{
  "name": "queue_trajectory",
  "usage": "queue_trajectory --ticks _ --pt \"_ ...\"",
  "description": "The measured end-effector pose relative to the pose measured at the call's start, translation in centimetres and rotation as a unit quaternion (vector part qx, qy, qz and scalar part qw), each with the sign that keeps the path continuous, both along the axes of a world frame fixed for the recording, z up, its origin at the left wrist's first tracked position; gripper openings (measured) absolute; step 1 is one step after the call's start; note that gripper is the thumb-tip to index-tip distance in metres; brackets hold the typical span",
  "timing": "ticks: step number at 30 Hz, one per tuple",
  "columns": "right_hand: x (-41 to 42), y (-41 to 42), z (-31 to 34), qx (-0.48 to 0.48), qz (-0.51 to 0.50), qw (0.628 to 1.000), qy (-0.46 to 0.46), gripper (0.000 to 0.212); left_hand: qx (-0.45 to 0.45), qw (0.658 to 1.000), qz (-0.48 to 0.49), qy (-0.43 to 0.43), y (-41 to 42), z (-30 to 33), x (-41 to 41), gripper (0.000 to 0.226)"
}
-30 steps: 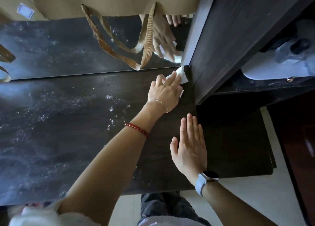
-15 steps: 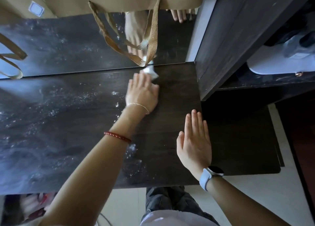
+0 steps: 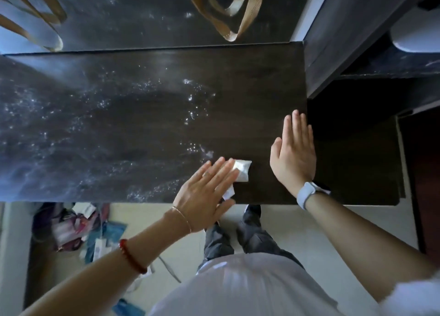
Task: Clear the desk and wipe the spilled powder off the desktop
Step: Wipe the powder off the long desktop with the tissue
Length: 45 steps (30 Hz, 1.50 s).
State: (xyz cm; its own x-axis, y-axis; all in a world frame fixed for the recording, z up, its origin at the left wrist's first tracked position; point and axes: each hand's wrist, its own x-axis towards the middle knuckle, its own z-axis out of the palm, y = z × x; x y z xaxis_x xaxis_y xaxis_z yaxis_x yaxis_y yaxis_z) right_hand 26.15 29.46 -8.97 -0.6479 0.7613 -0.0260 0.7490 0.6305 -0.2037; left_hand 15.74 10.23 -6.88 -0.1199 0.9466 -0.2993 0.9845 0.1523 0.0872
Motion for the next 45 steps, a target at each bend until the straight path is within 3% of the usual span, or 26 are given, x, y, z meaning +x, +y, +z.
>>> queue_trajectory --ticks 2,6,8,13,16,21,27,32,35,38,43,45 --pt "0.0 -0.1 0.0 0.006 0.001 1.0 -0.001 0.059 0.015 0.995 0.099 0.002 1.0 0.0 -1.4 0.064" --pt "-0.1 -0.7 -0.3 0.021 -0.004 1.0 -0.001 0.057 0.012 0.952 0.306 -0.017 1.9 0.1 -4.5 0.061" --pt "0.0 -1.4 -0.3 0.02 -0.014 1.0 -0.007 0.057 0.031 0.954 0.295 -0.042 1.4 0.4 -3.2 0.064" --pt "1.8 -2.6 -0.1 0.004 0.015 1.0 -0.014 0.058 0.069 0.993 0.067 -0.066 -0.6 0.0 4.6 0.057" --pt "2.8 -3.0 0.1 0.0 0.033 0.999 -0.018 0.059 0.06 0.994 0.045 -0.073 -0.8 -0.4 5.2 0.056" --pt "2.0 -4.3 0.0 0.007 -0.029 1.0 -0.005 0.052 0.044 0.984 0.173 -0.023 -5.4 -0.8 0.5 0.063" --pt "0.2 -7.7 -0.4 0.019 -0.092 0.996 -0.009 0.054 0.053 0.912 0.406 -0.026 -10.4 -0.3 -3.8 0.074" --pt "-0.1 -8.2 -0.4 0.015 -0.097 0.995 -0.023 0.052 0.058 0.965 0.248 -0.057 -6.3 -0.1 1.9 0.07" --pt "-0.4 -8.4 -0.3 0.013 -0.103 0.994 -0.025 0.051 0.056 0.963 0.253 -0.066 -7.2 -0.4 1.4 0.07" --pt "-0.8 -9.1 -0.3 0.018 -0.11 0.994 -0.012 0.054 0.061 0.938 0.34 -0.032 -11.7 -1.2 -2.4 0.069" --pt "-2.2 -11.1 -0.6 0.018 -0.125 0.992 -0.01 0.058 0.072 0.849 0.523 -0.018 -17.1 -0.8 -9.6 0.066" --pt "-2.7 -11.8 -0.7 0.023 -0.118 0.993 -0.008 0.06 0.088 0.855 0.511 -0.01 -15.5 -0.8 -8.6 0.072"
